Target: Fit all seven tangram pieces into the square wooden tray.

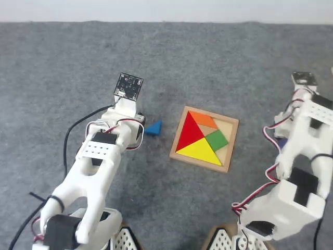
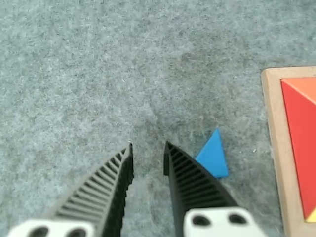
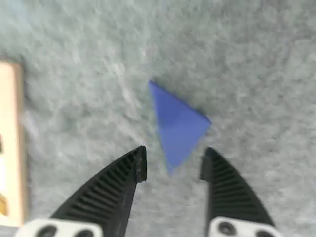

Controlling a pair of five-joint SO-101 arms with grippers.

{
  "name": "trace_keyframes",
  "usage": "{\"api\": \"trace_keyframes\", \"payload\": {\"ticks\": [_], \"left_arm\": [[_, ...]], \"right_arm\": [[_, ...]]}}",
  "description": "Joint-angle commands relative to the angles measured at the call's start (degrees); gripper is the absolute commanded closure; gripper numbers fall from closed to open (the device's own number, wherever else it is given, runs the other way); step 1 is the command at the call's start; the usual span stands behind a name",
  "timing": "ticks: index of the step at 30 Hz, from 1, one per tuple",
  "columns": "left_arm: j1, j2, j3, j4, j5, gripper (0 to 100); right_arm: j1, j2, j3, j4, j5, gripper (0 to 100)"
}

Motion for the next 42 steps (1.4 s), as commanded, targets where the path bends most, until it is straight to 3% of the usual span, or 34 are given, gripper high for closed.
{"api": "trace_keyframes", "payload": {"ticks": [1,11,22,33,38,42], "left_arm": [[-0.1,-2.5,-0.4,-1.6,-0.6,89],[-0.8,-2.6,-0.6,-1.5,-0.6,89],[-0.4,-2.6,-0.6,-1.6,-0.4,90],[-0.7,-2.7,-0.6,-1.6,-0.5,90],[-0.8,-2.9,-0.6,-1.6,-0.5,90],[-0.8,-2.9,-0.6,-1.6,-0.5,90]], "right_arm": [[-0.8,-0.3,-0.7,-1.3,-2.5,73.3],[0.7,5.0,-0.6,-5.9,-7.3,73.2],[0.2,9.3,-2.7,-10.0,-4.7,73.1],[1.1,19.5,-12.7,-5.4,-1.0,73.3],[0.6,19.8,-12.6,-5.3,-1.0,85.7],[0.6,19.8,-12.6,-5.3,-1.3,85.6]]}}
